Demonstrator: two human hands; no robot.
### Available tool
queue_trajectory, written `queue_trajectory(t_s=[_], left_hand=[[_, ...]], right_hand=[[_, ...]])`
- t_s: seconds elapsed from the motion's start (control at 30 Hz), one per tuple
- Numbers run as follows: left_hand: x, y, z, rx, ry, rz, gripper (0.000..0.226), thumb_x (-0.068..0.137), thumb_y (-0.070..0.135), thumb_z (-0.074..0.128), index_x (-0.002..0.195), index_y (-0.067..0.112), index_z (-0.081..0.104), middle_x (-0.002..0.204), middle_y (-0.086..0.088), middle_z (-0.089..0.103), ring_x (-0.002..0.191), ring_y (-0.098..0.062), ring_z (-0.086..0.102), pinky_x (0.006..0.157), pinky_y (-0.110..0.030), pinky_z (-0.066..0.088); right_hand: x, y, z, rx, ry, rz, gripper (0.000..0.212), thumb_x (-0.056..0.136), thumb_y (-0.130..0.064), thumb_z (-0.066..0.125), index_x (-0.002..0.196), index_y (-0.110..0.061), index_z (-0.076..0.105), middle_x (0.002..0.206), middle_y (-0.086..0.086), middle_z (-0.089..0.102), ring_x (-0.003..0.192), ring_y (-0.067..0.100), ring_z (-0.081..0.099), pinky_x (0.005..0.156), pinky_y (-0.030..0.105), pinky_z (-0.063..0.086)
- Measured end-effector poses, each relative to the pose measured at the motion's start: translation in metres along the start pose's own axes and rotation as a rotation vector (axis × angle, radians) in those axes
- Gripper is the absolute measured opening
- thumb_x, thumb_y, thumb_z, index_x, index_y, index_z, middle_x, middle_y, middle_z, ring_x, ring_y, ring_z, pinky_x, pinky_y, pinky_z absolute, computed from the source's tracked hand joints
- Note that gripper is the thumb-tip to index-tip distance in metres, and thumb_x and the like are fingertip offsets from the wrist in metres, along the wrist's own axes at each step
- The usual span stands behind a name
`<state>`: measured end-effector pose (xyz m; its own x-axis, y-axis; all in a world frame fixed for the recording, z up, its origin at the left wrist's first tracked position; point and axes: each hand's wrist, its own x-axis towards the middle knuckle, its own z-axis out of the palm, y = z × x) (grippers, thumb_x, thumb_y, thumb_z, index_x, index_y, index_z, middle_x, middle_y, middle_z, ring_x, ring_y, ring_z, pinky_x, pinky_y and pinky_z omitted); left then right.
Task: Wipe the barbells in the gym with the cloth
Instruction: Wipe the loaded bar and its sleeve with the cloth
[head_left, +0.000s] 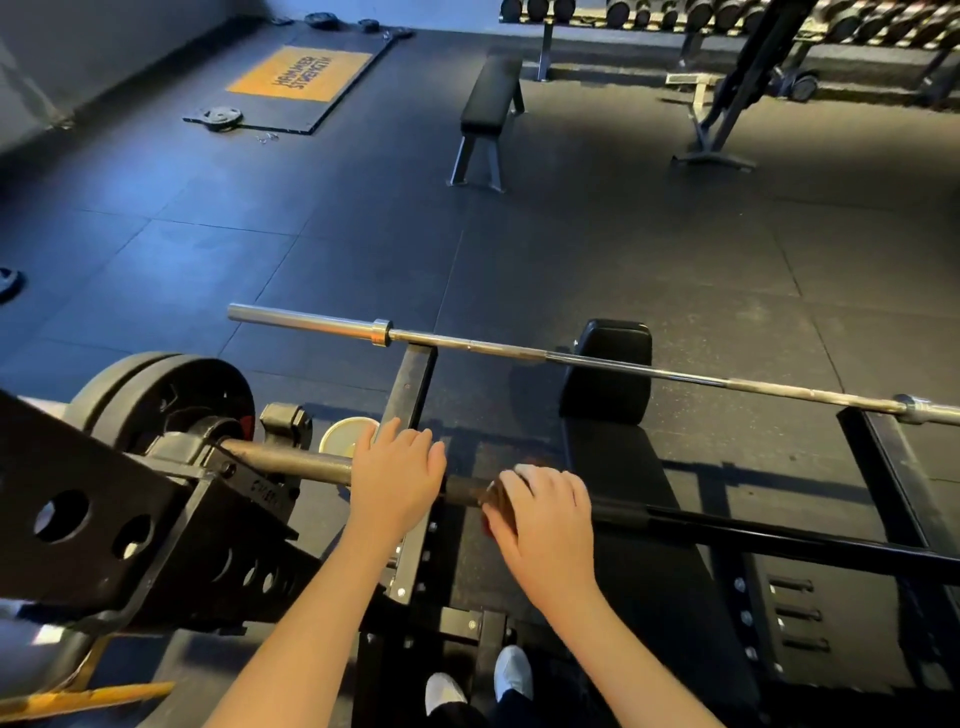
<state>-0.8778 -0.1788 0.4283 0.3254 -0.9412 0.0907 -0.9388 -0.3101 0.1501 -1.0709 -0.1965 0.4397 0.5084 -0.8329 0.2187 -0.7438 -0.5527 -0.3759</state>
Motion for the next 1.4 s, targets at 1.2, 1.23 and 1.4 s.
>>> queue_trajectory(t_s=[1.2,1.23,1.4], left_hand=[[0.003,-0.003,0.007,0.068,0.017,-0.002,0.056,0.092,0.039,0.011,0.076,0.025,0.064,0.078,0.01,0.063,0.083,-0.01,0.05,0.087,-0.034,0.037],[0.004,-0.004,0.008,0.066,0.016,0.004,0.056,0.092,0.039,0.012,0.075,0.025,0.063,0.078,0.01,0.063,0.082,-0.009,0.05,0.086,-0.033,0.037],[0.005,-0.006,0.009,0.048,0.017,0.031,0.053,0.093,0.039,0.015,0.075,0.026,0.063,0.078,0.011,0.063,0.081,-0.009,0.051,0.085,-0.033,0.039]], right_hand=[[0.001,0.032,-0.036,0.023,-0.152,0.08,0.036,0.095,-0.045,0.044,0.113,-0.024,0.067,0.105,-0.007,0.068,0.099,0.013,0.063,0.092,0.034,0.047],[0.01,0.018,-0.03,0.05,-0.179,0.051,0.033,0.097,-0.044,0.045,0.11,-0.023,0.066,0.1,-0.007,0.068,0.093,0.013,0.063,0.087,0.032,0.047],[0.022,0.006,-0.022,0.091,-0.213,-0.031,0.022,0.097,-0.037,0.055,0.107,-0.02,0.066,0.093,-0.003,0.068,0.084,0.016,0.064,0.075,0.031,0.047]])
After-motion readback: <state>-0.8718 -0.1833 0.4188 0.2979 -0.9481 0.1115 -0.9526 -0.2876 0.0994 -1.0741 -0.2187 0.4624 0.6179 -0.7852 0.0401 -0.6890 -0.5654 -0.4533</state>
